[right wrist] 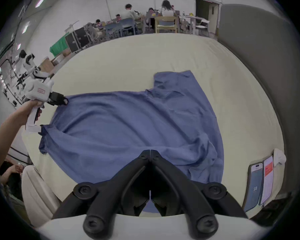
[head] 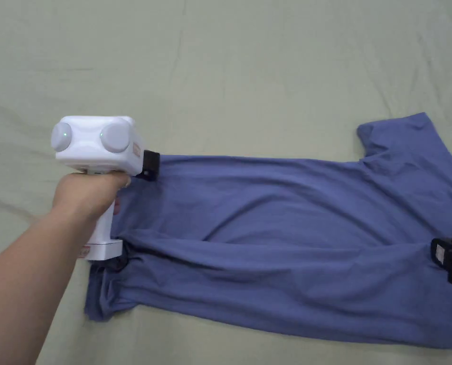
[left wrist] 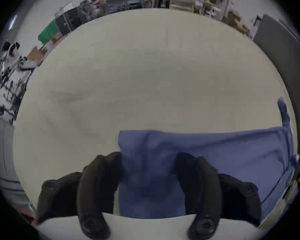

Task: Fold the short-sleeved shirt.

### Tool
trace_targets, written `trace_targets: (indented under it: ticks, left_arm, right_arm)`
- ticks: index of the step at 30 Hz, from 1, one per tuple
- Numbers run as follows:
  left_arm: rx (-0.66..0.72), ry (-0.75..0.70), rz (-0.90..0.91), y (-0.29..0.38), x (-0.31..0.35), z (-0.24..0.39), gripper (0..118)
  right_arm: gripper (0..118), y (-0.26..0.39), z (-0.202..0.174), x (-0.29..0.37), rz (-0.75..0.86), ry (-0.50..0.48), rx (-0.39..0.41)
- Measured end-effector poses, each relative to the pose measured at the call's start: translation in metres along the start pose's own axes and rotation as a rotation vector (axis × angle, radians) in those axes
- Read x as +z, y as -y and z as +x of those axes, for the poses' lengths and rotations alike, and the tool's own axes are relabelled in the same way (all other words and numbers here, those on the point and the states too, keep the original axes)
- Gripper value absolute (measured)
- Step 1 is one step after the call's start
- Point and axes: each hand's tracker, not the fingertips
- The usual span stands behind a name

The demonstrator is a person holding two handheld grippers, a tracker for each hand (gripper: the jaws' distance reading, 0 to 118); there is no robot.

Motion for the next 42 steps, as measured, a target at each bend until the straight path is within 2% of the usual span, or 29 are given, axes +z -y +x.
trace_targets:
  ticks: [2, 3, 4, 5, 6, 9, 10, 11, 12, 13, 14, 15, 16, 18, 21, 22, 23, 24, 25, 26, 27, 28, 29, 32, 36, 42]
  left_arm:
    - [0.018, 0.002, 0.015, 0.002, 0.004, 0.005, 71]
    - [0.015, 0.002, 0.020, 0.005, 0.013, 0.003, 45]
    - [0.009, 0.037, 0.068, 0.005, 0.022, 0.002, 0]
    - [0.040, 0.158, 0.146, 0.004, 0.035, -0.003, 0]
    - [0.082, 0.181, 0.175, 0.005, 0.048, -0.003, 0]
    - [0.086, 0.168, 0.174, -0.004, 0.063, -0.008, 0]
    - [0.109, 0.181, 0.185, -0.005, 0.067, -0.012, 0]
    - [0.135, 0.183, 0.200, -0.010, 0.066, -0.013, 0]
    - [0.153, 0.195, 0.193, -0.012, 0.068, -0.016, 0]
    - [0.153, 0.198, 0.189, -0.013, 0.068, -0.018, 0]
    - [0.159, 0.197, 0.189, -0.013, 0.068, -0.020, 0]
    - [0.162, 0.196, 0.182, -0.012, 0.066, -0.021, 0]
    - [0.150, 0.178, 0.189, -0.013, 0.064, -0.021, 0]
    - [0.126, 0.165, 0.182, -0.012, 0.063, -0.021, 0]
    - [0.112, 0.158, 0.183, -0.003, 0.067, -0.012, 0]
    - [0.117, 0.158, 0.180, -0.002, 0.067, -0.012, 0]
    - [0.122, 0.158, 0.176, -0.004, 0.065, -0.016, 0]
    - [0.121, 0.150, 0.181, -0.005, 0.064, -0.017, 0]
    - [0.121, 0.150, 0.177, -0.004, 0.063, -0.018, 0]
    - [0.116, 0.147, 0.172, -0.003, 0.063, -0.018, 0]
    - [0.112, 0.145, 0.174, -0.003, 0.063, -0.020, 0]
    - [0.113, 0.152, 0.176, -0.001, 0.064, -0.021, 0]
    - [0.116, 0.162, 0.180, 0.000, 0.066, -0.023, 0]
    - [0.121, 0.190, 0.187, 0.003, 0.077, -0.029, 0]
    - [0.109, 0.262, 0.237, 0.020, 0.116, -0.038, 0]
    - [0.044, 0.294, 0.274, 0.089, 0.172, -0.048, 0]
  right_arm:
    - [2, 0.003, 0.012, -0.003, -0.014, 0.004, -0.026]
    - [2, 0.001, 0.019, -0.005, -0.017, 0.007, -0.047]
    - [2, -0.001, 0.025, -0.006, -0.018, 0.008, -0.058]
    - [2, -0.007, 0.033, -0.008, -0.019, 0.014, -0.067]
    - [2, -0.013, 0.040, -0.013, -0.019, 0.033, -0.067]
    - [2, -0.052, 0.064, -0.028, 0.021, 0.072, -0.038]
    - [6, -0.063, 0.070, -0.036, 0.028, 0.069, -0.045]
    - [39, -0.081, 0.081, -0.048, 0.028, 0.061, -0.056]
    - [112, -0.101, 0.092, -0.063, 0.013, 0.064, -0.070]
    - [117, -0.114, 0.097, -0.077, -0.002, 0.078, -0.069]
    - [113, -0.126, 0.105, -0.102, -0.076, 0.075, -0.057]
    - [115, -0.137, 0.107, -0.101, 0.019, 0.016, -0.041]
    - [116, -0.150, 0.115, -0.115, -0.114, 0.052, -0.068]
    - [115, -0.153, 0.123, -0.160, -0.207, 0.089, -0.170]
    - [114, -0.153, 0.128, -0.188, -0.238, 0.160, -0.197]
    - [107, -0.153, 0.126, -0.186, -0.231, 0.199, -0.194]
    - [83, -0.153, 0.122, -0.183, -0.220, 0.221, -0.184]
    - [17, -0.153, 0.119, -0.182, -0.226, 0.223, -0.156]
    - [2, -0.149, 0.113, -0.177, -0.215, 0.211, -0.122]
    - [2, -0.148, 0.105, -0.177, -0.206, 0.193, -0.081]
    - [2, -0.145, 0.098, -0.175, -0.217, 0.151, 0.004]
    - [2, -0.143, 0.094, -0.170, -0.220, 0.151, 0.054]
    - [2, -0.141, 0.093, -0.162, -0.204, 0.167, 0.064]
    - [2, -0.138, 0.097, -0.118, -0.093, 0.126, 0.023]
    - [2, -0.124, 0.102, -0.037, 0.025, 0.082, 0.047]
    - [2, -0.062, 0.098, 0.060, 0.063, 0.056, 0.051]
